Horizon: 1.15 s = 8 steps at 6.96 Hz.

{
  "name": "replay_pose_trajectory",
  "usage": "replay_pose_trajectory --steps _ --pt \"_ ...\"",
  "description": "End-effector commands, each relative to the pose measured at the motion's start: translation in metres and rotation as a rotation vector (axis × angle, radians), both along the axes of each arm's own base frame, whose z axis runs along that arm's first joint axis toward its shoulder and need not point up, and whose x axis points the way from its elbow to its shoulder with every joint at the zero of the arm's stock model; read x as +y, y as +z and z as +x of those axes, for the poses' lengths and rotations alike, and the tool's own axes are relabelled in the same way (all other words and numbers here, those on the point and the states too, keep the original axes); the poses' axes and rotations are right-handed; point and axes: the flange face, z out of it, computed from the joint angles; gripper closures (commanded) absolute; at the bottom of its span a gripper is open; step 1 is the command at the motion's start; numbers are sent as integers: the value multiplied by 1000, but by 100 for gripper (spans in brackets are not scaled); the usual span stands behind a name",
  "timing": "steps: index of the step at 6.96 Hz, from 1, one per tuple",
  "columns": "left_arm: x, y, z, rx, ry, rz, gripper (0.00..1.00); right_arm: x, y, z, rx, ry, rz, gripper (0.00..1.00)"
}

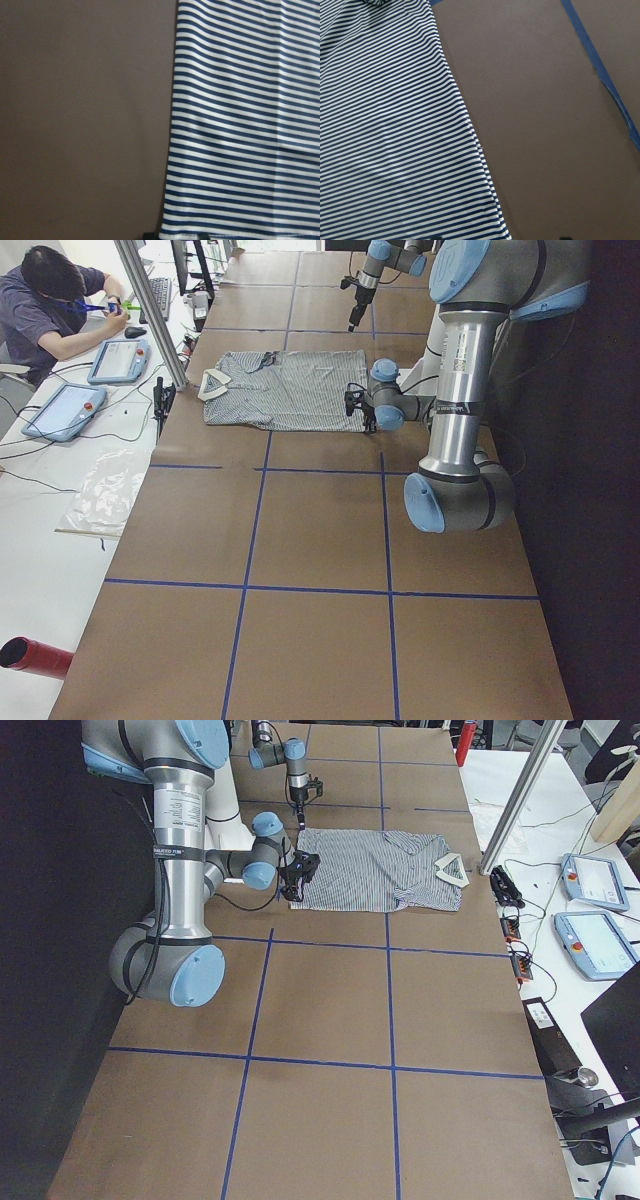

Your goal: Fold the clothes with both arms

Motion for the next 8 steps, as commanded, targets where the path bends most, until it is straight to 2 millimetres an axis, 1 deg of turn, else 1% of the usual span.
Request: replay_pose_trajectory --steps 1,3,4,5,6,7,8 --pt "0 2 0 -4 0 -1 72 0 1 0 2 0 -1 17" --pt "0 2 -1 -4 0 -1 96 -1 1 0 5 11 4 17" --pt "0 2 -1 -4 0 -1 100 -1 3 -1 9 11 4 17" --pt "0 -3 -1 5 0 1 100 3 3 -5 2 29 -16 23" --pt "1 -9 -2 17 0 4 100 12 -3 -20 16 65 -40 34" --pt "0 -10 -2 19 0 5 100 16 -19 -46 56 85 -72 46" --pt "1 -12 -2 23 0 6 100 26 -19 -65 88 91 -79 47"
